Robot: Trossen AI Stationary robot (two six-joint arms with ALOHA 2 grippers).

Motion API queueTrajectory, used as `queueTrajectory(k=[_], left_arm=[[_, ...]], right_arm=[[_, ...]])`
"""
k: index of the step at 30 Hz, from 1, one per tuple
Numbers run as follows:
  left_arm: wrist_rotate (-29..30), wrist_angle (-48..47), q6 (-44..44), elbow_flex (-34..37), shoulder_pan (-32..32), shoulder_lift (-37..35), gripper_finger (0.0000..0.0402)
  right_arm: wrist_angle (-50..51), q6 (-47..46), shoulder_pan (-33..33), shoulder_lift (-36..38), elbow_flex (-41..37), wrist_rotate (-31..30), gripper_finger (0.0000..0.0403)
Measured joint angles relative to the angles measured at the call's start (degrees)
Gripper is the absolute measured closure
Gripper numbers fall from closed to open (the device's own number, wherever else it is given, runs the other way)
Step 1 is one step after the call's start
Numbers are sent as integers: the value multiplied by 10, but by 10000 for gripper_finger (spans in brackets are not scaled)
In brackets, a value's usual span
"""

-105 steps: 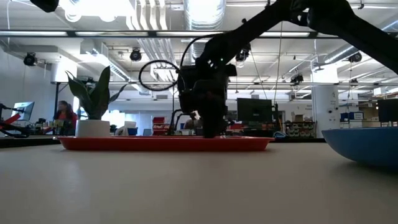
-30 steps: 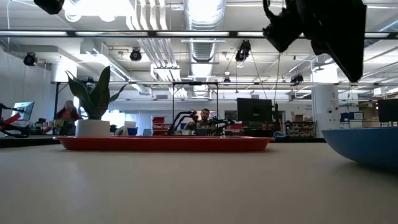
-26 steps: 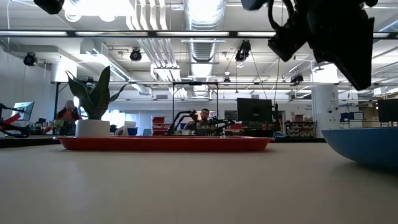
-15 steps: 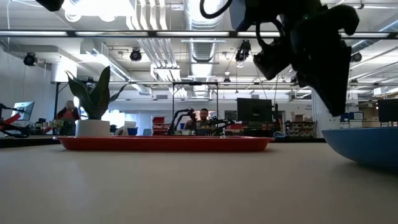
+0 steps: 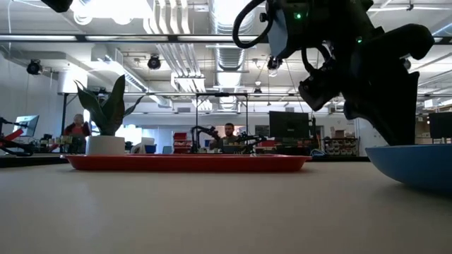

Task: Pick and place plate/cup/fork/spoon on tray
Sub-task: Put the blue plate on the bottom of the red tray

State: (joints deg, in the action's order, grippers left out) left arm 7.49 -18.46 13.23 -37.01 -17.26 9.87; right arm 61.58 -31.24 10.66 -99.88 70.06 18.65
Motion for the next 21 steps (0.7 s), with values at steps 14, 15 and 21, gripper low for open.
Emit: queueTrajectory(k=[14, 15, 21], left_arm=[[0, 2, 0, 0, 0, 1, 176], [0, 2, 0, 0, 0, 1, 176], [0, 2, 0, 0, 0, 1, 176]], right_arm=[[-36, -7, -12, 5, 34, -6, 291], [-37, -4, -12, 7, 45, -7, 291], [-36, 19, -15, 7, 59, -14, 291]])
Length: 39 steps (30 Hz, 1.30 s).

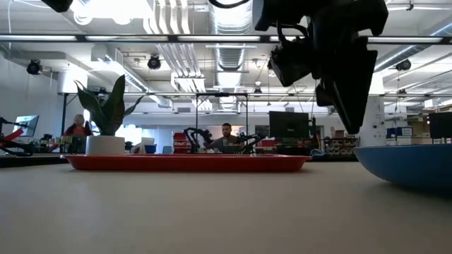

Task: Pick and place plate/cup/fork/spoon on tray
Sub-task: Put the blue plate on the bottom of the red tray

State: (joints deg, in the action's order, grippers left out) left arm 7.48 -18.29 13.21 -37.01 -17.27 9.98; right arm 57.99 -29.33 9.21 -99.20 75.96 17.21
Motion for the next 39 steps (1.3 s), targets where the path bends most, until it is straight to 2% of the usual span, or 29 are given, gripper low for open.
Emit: queueTrajectory(k=[18, 29, 33, 39], left_arm=[[-1, -2, 0, 0, 0, 0, 176], [-1, -2, 0, 3, 0, 0, 176], [-1, -3, 0, 9, 0, 0, 176], [-1, -3, 0, 9, 0, 1, 176]], right_arm=[[17, 75, -20, -2, -45, -6, 291], [8, 101, -31, -2, -62, 16, 291], [-5, 106, -37, -2, -67, 41, 291], [-6, 127, -45, -2, -69, 42, 291]])
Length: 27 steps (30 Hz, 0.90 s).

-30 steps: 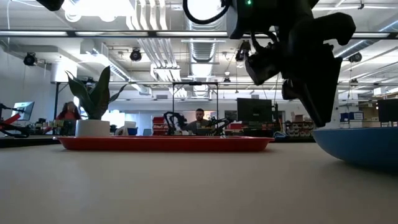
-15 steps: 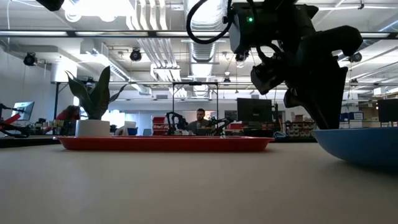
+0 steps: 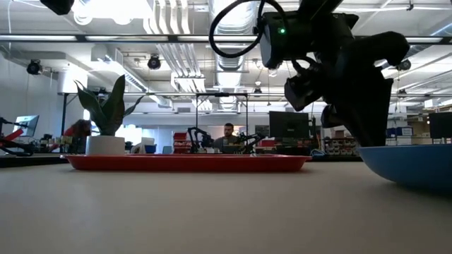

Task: Pick and place plate/cup/fork/spoon on tray
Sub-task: Put the blue plate on the bottom of the red tray

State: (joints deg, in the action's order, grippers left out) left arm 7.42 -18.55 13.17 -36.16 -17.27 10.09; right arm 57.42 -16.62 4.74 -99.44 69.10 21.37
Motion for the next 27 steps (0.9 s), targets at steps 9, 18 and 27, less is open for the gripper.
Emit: queueTrajectory(k=[9, 18, 27], left_arm=[[0, 0, 0, 0, 0, 0, 176], [0, 0, 0, 0, 0, 0, 176], [0, 0, 0, 0, 0, 0, 176]], right_arm=[[-16, 2, -7, 0, -5, 2, 291], [-58, -14, -7, -1, -53, 29, 291], [-84, -17, -7, -1, -82, 35, 322]])
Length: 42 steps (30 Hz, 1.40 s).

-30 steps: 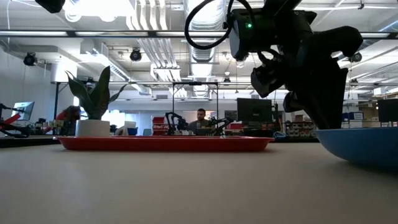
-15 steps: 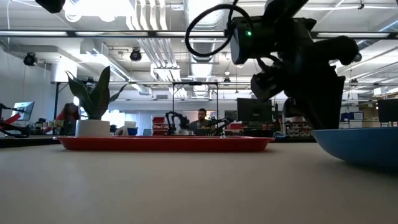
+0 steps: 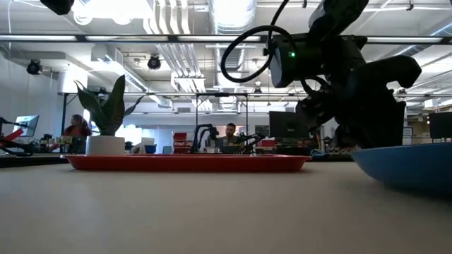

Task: Pick and place plate/cup/fork/spoon on tray
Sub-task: Put the blue plate on the bottom of the red tray

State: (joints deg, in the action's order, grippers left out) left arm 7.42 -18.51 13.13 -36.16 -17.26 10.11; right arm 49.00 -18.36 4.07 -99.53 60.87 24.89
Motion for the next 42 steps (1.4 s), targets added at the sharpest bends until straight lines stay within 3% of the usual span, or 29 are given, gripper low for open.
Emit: queueTrajectory(k=[4, 12, 18, 26, 33, 42], left_arm=[[0, 0, 0, 0, 0, 0, 176], [0, 1, 0, 0, 0, 0, 176], [0, 7, 0, 0, 0, 0, 176], [0, 16, 0, 0, 0, 0, 176], [0, 15, 1, 0, 0, 0, 176], [0, 16, 1, 0, 0, 0, 176]], right_arm=[[-8, 4, 1, 1, -13, 18, 380], [-63, -24, 1, 2, -18, 18, 392], [-73, -49, -1, -1, 35, -49, 394], [-144, -66, -1, -1, 126, -95, 396], [-151, -33, -17, -1, 186, -178, 396], [-228, 35, -83, -1, 213, -225, 395]])
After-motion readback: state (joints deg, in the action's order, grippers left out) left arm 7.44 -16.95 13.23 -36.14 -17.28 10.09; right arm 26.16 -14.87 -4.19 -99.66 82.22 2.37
